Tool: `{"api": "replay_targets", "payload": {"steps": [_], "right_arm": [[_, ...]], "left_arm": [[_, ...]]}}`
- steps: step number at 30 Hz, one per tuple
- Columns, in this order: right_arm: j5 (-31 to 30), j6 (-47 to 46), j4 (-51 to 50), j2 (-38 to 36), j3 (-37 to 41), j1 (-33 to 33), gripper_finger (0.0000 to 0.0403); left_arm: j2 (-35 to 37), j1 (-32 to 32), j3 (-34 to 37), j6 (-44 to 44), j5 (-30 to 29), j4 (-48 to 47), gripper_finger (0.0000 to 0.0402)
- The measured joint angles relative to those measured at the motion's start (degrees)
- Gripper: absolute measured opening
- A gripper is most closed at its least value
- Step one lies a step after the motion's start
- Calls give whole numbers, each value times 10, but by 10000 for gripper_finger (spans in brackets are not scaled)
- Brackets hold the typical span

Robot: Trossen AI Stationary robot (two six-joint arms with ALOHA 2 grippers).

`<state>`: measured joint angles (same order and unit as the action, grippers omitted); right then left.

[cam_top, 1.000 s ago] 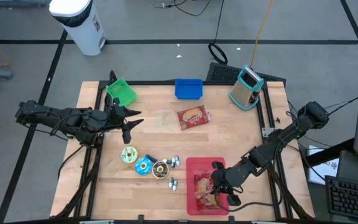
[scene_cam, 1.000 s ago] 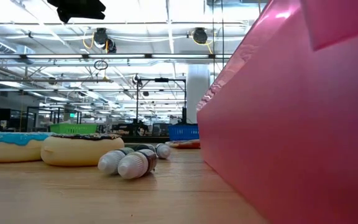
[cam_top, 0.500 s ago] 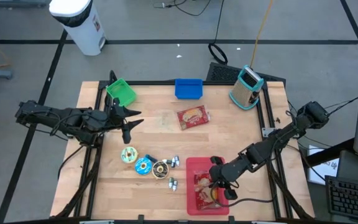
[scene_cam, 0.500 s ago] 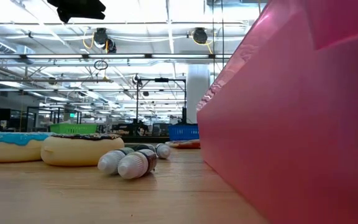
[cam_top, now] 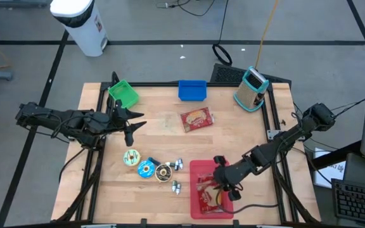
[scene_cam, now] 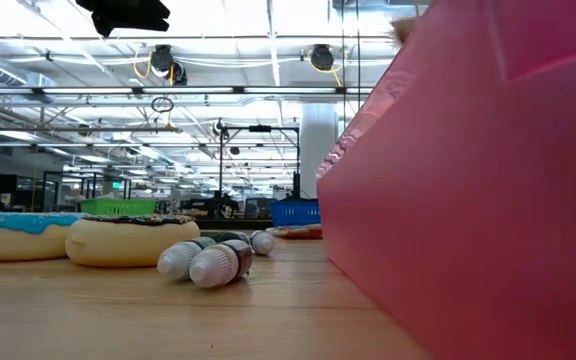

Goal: Pick & Place Food Item
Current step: Stack the bottom red popcorn bag on top of the red popcorn bag in the red bin, then stack the red popcorn bag on top of the red popcorn bag in the red bin

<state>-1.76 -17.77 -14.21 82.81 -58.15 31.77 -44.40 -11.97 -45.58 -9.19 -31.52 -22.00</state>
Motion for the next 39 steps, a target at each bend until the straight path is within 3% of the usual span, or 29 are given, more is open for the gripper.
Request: {"api": "replay_targets", "payload": {"steps": [9, 19, 28, 39], "right_arm": [[-44, 7, -34, 0, 0, -37, 182], [-45, 24, -48, -24, 0, -119, 178], [-90, -9, -75, -43, 0, -258, 175], [-85, -98, -121, -35, 4, -460, 180]], "left_arm": [[0, 0, 0, 0, 0, 0, 159], [0, 0, 0, 0, 0, 0, 159], [0, 0, 0, 0, 0, 0, 159], [-2, 0, 0, 8, 0, 0, 159]]}}
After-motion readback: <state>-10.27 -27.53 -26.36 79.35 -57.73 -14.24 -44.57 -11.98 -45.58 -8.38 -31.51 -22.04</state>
